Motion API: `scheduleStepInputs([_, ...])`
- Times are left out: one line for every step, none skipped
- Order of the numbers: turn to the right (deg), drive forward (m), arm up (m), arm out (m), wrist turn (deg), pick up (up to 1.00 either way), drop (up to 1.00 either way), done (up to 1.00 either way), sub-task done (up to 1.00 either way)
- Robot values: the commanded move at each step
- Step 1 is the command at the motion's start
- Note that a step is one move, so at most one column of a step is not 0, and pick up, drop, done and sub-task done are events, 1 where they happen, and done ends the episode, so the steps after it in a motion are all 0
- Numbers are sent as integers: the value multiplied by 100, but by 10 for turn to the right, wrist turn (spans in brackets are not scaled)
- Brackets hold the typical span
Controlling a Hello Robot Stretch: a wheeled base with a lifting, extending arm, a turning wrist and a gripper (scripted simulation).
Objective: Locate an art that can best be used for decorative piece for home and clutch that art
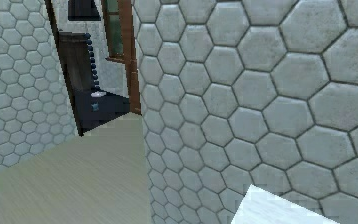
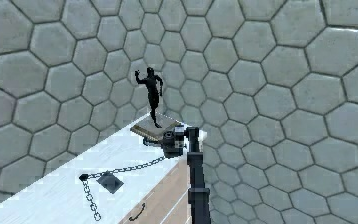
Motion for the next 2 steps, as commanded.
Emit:
scheduleStepInputs([0, 0, 10, 0, 0, 0, 0, 0, 0])
scheduleStepInputs([0, 0, 0, 0, 0, 0, 0, 100, 0])
